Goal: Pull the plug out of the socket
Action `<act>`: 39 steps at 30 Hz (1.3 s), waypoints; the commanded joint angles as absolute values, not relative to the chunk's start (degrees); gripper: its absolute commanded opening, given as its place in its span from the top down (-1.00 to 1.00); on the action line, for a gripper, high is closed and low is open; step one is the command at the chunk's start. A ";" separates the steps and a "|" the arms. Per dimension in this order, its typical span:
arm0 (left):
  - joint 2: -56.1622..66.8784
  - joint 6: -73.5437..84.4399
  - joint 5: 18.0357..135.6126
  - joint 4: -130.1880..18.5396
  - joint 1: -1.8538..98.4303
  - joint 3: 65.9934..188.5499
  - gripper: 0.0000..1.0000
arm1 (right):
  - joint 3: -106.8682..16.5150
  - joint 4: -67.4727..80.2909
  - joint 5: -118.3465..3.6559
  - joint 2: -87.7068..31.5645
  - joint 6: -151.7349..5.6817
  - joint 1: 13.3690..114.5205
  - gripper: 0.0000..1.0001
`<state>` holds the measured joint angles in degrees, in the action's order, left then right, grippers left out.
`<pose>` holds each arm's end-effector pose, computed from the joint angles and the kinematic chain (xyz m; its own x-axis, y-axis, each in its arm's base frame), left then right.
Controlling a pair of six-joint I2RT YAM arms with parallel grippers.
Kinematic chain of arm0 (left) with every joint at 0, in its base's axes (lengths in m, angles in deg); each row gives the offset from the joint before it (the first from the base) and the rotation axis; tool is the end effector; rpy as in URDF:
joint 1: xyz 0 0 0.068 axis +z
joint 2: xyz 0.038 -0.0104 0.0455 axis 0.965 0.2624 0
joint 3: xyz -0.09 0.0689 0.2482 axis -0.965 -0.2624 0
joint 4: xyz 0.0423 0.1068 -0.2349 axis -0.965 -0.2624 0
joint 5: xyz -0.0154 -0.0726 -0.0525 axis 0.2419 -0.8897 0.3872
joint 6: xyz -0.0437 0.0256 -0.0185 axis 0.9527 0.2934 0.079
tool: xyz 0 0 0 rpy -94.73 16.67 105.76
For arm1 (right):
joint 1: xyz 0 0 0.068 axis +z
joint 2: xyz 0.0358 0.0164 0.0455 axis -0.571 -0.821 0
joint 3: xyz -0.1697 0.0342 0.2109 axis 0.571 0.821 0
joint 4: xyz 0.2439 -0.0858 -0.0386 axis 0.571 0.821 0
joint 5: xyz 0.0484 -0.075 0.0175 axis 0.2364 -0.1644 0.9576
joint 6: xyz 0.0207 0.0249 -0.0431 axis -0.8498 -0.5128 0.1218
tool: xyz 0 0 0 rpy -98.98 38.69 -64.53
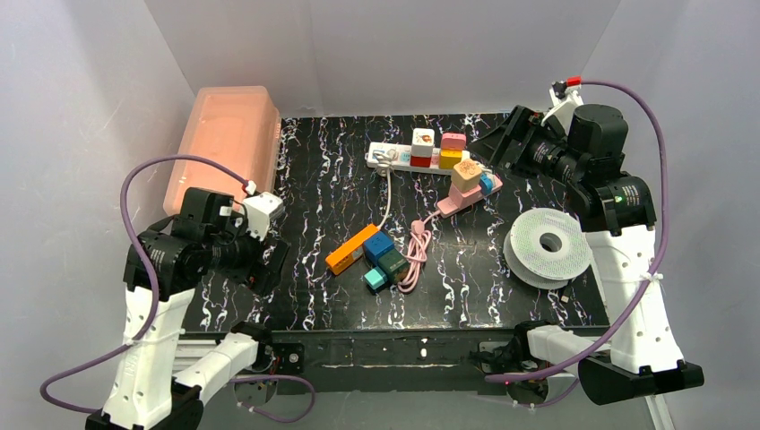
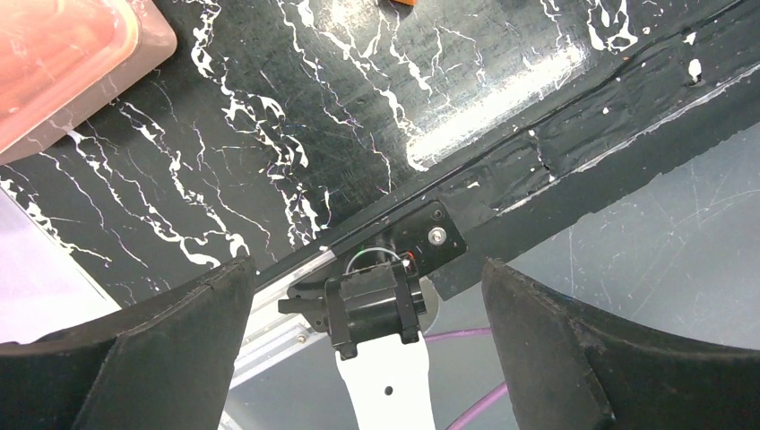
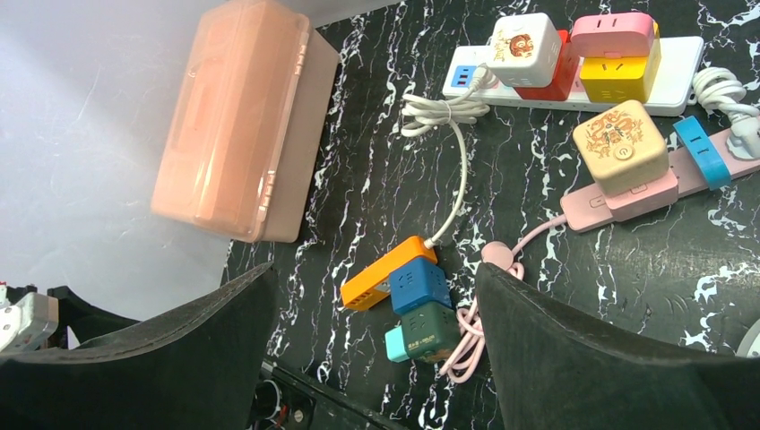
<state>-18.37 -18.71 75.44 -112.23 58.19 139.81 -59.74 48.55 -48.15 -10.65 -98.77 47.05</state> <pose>0.1235 -0.0429 0.4650 -0.2453 0.2972 -0.9228 0.4966 0.8560 0.1436 0.1924 0.0522 0.4831 -0.4852 0.4219 -0.7659 -0.2534 0.7705 0.5850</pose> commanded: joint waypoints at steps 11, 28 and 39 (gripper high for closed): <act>-18.38 -19.24 74.82 -125.09 58.59 140.71 -0.96 | -60.46 47.95 -48.86 -8.78 -97.75 46.86 -0.77; -17.13 -18.08 73.48 -125.84 58.62 143.07 -0.96 | -62.00 49.52 -49.78 -8.52 -96.84 46.86 -0.77; -17.11 -18.33 73.75 -126.66 58.58 143.89 -0.96 | -62.84 49.89 -50.13 -8.29 -96.64 46.85 -0.77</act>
<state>-17.69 -18.32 75.00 -112.30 58.19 142.56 -61.11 50.87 -49.85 -9.40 -97.46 47.02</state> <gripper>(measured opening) 0.981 0.884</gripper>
